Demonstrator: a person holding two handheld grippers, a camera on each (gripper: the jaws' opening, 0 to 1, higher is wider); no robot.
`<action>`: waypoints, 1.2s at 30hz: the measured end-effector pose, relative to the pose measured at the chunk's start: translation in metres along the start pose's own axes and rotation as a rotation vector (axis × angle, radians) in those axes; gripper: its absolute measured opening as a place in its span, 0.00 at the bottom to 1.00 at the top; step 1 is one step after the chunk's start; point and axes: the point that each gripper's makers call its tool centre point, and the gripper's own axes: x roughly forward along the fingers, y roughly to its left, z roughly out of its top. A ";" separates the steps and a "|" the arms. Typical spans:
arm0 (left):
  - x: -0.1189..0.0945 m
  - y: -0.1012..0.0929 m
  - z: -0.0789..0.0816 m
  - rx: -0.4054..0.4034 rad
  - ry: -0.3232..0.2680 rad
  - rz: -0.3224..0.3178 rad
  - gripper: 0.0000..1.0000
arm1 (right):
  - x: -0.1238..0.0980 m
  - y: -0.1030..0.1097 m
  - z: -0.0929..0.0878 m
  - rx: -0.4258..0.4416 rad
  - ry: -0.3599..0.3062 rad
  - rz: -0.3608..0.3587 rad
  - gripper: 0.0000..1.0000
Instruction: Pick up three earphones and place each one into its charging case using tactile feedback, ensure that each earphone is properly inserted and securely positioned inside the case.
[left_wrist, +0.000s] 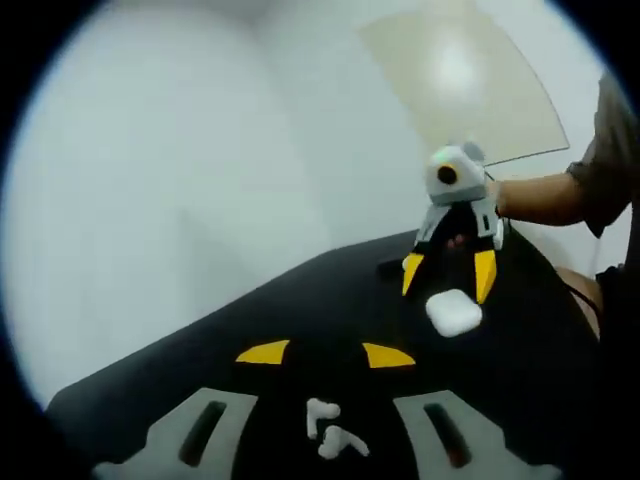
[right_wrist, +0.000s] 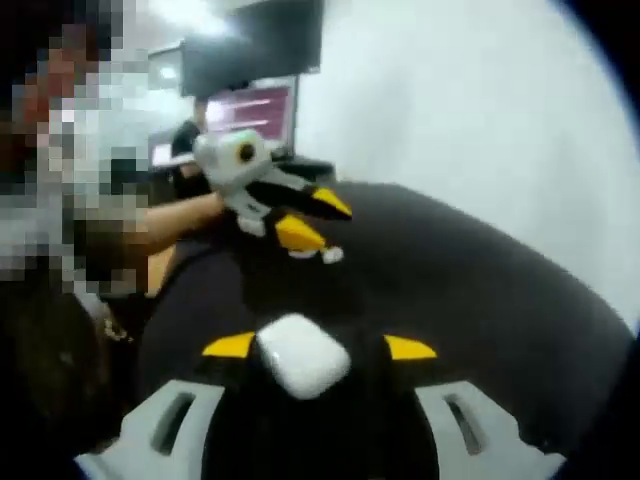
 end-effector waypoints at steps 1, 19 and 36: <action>0.000 -0.001 0.000 0.002 0.002 -0.002 0.24 | 0.004 0.001 -0.004 0.039 0.011 -0.003 0.44; -0.001 -0.004 0.001 0.001 -0.001 -0.007 0.24 | -0.024 -0.006 -0.004 0.320 -0.144 -0.091 0.38; -0.009 -0.040 0.023 -0.154 -0.102 -0.243 0.16 | -0.006 0.024 0.014 -0.537 -0.200 -0.207 0.23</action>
